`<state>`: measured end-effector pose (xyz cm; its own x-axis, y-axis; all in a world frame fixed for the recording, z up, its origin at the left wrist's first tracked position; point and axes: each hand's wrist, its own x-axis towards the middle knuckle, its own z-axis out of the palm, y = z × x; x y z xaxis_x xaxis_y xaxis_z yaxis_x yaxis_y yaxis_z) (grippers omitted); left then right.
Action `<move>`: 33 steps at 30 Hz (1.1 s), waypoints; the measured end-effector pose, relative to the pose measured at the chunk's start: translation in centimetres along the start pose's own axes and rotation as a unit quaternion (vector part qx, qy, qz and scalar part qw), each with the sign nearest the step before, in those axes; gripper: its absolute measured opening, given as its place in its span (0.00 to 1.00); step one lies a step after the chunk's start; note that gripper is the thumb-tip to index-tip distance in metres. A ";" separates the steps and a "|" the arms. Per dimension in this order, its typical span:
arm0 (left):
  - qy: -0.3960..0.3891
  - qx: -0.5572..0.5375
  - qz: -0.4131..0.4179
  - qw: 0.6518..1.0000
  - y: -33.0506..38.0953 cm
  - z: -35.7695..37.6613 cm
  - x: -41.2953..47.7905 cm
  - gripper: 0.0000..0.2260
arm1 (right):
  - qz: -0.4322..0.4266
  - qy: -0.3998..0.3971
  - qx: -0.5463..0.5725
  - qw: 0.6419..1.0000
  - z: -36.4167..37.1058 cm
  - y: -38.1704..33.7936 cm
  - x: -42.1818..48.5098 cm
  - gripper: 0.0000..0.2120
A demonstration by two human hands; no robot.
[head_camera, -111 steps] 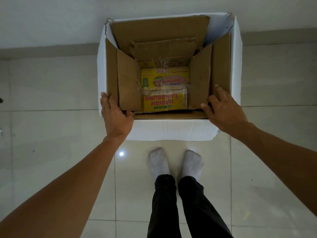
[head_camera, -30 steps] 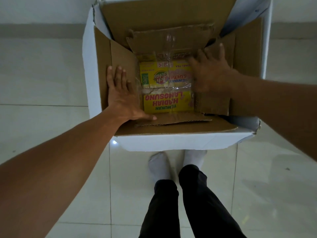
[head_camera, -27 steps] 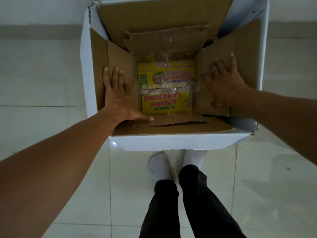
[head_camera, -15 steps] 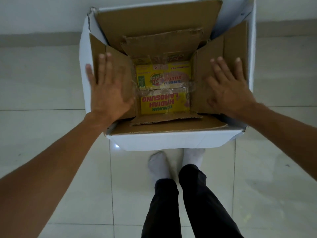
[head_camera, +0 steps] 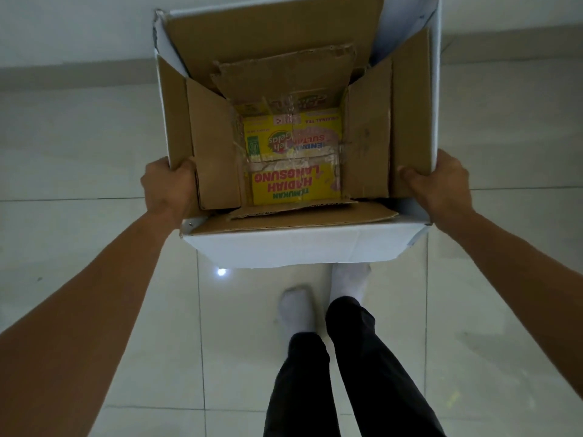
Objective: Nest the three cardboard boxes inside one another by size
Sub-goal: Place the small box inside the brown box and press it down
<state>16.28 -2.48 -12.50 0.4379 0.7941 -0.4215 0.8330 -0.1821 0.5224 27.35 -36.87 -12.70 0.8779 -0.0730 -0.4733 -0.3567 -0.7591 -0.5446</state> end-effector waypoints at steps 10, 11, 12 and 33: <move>0.015 -0.006 0.018 1.000 -0.6 0.1 -6.6 0.06 | 0.008 0.011 0.027 1.000 -4.5 2.3 -2.8 0.15; 0.011 -0.005 0.022 1.000 -0.7 0.1 -7.7 0.04 | 0.009 0.012 0.026 1.000 -5.2 3.2 -3.5 0.14; 0.008 -0.004 0.026 1.000 -0.8 0.2 -8.8 0.03 | 0.008 0.013 0.027 1.000 -5.8 4.1 -4.1 0.14; 0.007 -0.031 0.042 0.999 5.1 22.5 -35.8 0.07 | 0.040 0.007 0.073 0.996 -28.2 32.5 -1.0 0.17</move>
<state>12.48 -44.86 -11.42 0.5008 0.7855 -0.3636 0.7700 -0.2125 0.6016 23.88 -79.68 -10.39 0.8486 -0.1405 -0.5100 -0.4682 -0.6483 -0.6004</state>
